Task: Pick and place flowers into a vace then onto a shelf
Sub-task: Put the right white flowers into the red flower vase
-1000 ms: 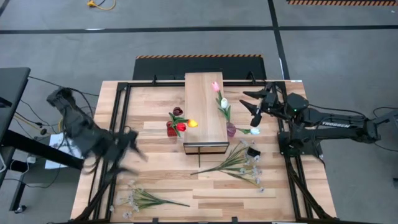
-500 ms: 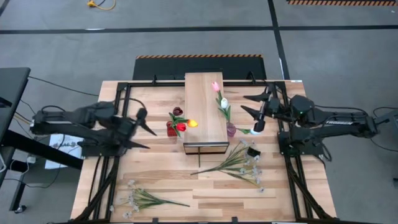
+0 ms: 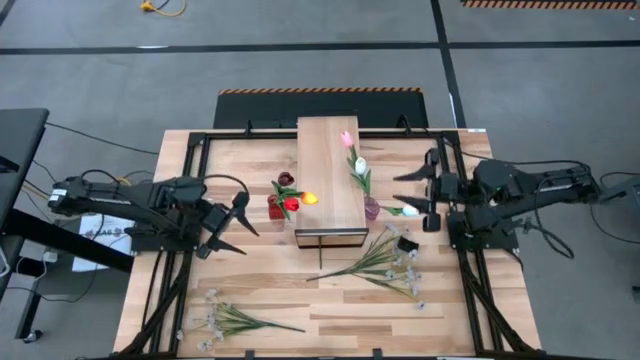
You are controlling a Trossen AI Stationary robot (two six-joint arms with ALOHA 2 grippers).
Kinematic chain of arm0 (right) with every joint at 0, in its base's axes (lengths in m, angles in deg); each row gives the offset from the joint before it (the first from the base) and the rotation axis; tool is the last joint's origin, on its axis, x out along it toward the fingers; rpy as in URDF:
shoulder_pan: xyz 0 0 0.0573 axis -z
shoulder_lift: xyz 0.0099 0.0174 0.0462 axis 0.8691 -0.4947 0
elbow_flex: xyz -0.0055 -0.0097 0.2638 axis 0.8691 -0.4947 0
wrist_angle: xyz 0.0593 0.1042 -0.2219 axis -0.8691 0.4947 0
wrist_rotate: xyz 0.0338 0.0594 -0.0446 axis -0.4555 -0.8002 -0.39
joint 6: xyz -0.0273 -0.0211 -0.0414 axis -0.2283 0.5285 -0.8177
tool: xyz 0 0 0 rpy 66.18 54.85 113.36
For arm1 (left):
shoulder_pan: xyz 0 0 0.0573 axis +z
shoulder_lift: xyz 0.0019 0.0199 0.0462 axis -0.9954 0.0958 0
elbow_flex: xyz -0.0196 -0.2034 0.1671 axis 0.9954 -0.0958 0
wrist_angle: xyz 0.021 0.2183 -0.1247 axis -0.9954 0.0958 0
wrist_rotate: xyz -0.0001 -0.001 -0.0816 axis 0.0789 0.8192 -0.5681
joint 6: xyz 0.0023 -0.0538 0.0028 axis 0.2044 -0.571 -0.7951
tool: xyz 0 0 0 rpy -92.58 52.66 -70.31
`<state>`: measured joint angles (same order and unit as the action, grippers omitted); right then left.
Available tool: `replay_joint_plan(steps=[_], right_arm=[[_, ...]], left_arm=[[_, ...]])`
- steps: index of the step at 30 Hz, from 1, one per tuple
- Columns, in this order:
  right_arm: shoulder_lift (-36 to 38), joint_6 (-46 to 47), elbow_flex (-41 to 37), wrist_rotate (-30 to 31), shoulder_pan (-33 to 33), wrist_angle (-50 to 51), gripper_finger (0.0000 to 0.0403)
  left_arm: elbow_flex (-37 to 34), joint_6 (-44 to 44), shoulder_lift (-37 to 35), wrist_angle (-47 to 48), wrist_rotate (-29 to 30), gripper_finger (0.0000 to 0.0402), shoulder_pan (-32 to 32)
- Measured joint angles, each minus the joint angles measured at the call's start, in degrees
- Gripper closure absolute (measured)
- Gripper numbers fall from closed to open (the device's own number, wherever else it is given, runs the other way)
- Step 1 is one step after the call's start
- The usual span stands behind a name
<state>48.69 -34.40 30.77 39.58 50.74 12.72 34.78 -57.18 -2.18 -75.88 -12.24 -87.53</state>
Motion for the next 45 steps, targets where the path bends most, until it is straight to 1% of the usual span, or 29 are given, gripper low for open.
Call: replay_joint_plan(steps=[3, 6, 10, 12, 14, 19, 23, 28, 33, 37, 45], right_arm=[[-1.8, 0.0, 2.3, 2.1, -4.0, 4.0, 0.0228], [-5.2, -1.3, 4.3, 6.9, -8.2, 7.2, 0.0227], [-11.2, -2.9, 6.8, 13.7, -13.7, 13.5, 0.0228], [-14.1, -2.1, 8.2, 16.7, -16.3, 16.7, 0.023], [-16.5, 0.3, 9.3, 18.4, -19.0, 20.0, 0.0233], [-20.5, 9.3, 12.2, 20.1, -25.5, 28.2, 0.0241], [-21.4, 17.4, 13.9, 23.1, -30.4, 33.3, 0.0247], [-21.7, 27.2, 14.1, 23.7, -35.3, 36.2, 0.0247], [-24.8, 40.3, 14.1, 25.8, -37.4, 40.5, 0.0243], [-29.0, 49.5, 14.1, 25.8, -39.0, 43.4, 0.024], [-38.8, 62.7, 14.1, 25.2, -42.3, 43.1, 0.024]], left_arm=[[0.0, 0.4, 0.7, 0.2, 0.0, 0.0163, -1.0], [0.0, 0.4, 0.9, 0.2, 0.7, 0.0163, -1.5], [0.0, -2.5, 0.9, 0.1, 2.5, 0.0164, -1.5], [0.0, -4.2, 0.7, 0.1, 3.0, 0.0164, -1.5], [0.0, -5.3, 0.6, 0.1, 3.1, 0.0164, -1.5], [0.4, -6.2, 0.6, 0.3, 4.6, 0.0164, -2.1], [1.3, -3.9, 0.6, 0.3, 10.9, 0.0164, -4.9], [1.8, -3.0, 0.6, 0.2, 16.9, 0.0163, -9.1], [1.8, -2.9, 0.6, 0.2, 21.5, 0.0164, -12.1], [1.8, -3.1, 0.6, 0.2, 22.0, 0.0163, -13.5], [1.8, -4.9, 0.6, 0.2, 22.0, 0.0163, -15.4]])
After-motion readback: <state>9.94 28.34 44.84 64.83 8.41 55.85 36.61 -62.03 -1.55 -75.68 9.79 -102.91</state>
